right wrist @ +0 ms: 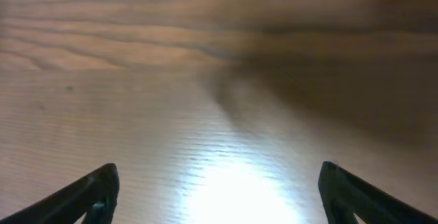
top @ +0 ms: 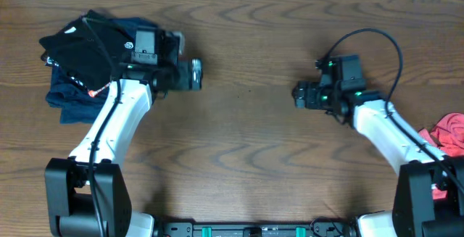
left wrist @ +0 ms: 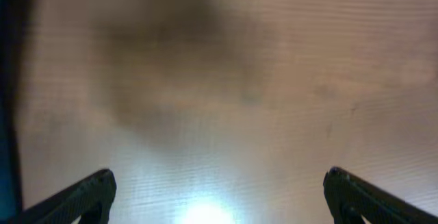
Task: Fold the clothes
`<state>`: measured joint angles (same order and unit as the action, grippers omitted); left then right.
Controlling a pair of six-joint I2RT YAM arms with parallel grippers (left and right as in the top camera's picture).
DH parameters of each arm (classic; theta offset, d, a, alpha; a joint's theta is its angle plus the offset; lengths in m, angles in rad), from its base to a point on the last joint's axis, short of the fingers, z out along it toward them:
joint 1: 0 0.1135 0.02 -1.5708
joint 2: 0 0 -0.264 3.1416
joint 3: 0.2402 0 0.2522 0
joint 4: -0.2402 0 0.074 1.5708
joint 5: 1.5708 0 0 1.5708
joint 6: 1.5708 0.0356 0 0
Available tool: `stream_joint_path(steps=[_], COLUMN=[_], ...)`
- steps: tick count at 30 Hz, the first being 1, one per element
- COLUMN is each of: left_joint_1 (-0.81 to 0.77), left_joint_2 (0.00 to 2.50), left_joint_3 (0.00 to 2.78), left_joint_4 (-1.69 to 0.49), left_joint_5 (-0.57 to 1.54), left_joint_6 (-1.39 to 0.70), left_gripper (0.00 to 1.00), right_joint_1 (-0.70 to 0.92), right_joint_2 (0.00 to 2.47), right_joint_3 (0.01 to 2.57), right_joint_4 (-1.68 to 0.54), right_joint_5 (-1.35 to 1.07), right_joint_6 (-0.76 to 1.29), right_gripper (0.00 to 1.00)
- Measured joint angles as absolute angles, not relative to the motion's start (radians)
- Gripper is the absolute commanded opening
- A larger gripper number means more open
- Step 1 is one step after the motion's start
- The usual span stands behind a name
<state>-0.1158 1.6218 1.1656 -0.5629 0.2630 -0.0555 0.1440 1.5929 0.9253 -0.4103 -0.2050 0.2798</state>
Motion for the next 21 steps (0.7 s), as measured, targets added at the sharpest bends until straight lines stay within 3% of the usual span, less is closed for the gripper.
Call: stream_joint_path(steps=[5,11,12,17,21], left_joint_1=[-0.114,-0.15,-0.155,-0.16,-0.16], left_joint_2=[1.437,1.065,1.0,0.699,0.572], left_joint_3=[1.161,1.103,1.081,0.978,0.971], left_joint_4=[-0.785,-0.801,-0.797,-0.759,-0.751], left_joint_5=[0.207,0.127,0.122,0.099,0.097], left_joint_6=[-0.054,-0.029,-0.027,-0.025,-0.025], left_gripper=[0.98,0.98,0.98,0.98,0.98], right_joint_1=[0.092,0.134,0.164,0.306,0.32], right_joint_2=[1.47,1.137,1.066,0.733,0.585], right_joint_3=[0.968,0.966,0.959,0.896,0.884], right_joint_4=[-0.546,-0.628,-0.627,-0.631,-0.648], right_joint_5=[-0.182,-0.033,0.012,0.207,0.29], right_joint_6=[0.268,0.27,0.274,0.281,0.281], right_gripper=[0.99,0.9,0.99,0.99,0.99])
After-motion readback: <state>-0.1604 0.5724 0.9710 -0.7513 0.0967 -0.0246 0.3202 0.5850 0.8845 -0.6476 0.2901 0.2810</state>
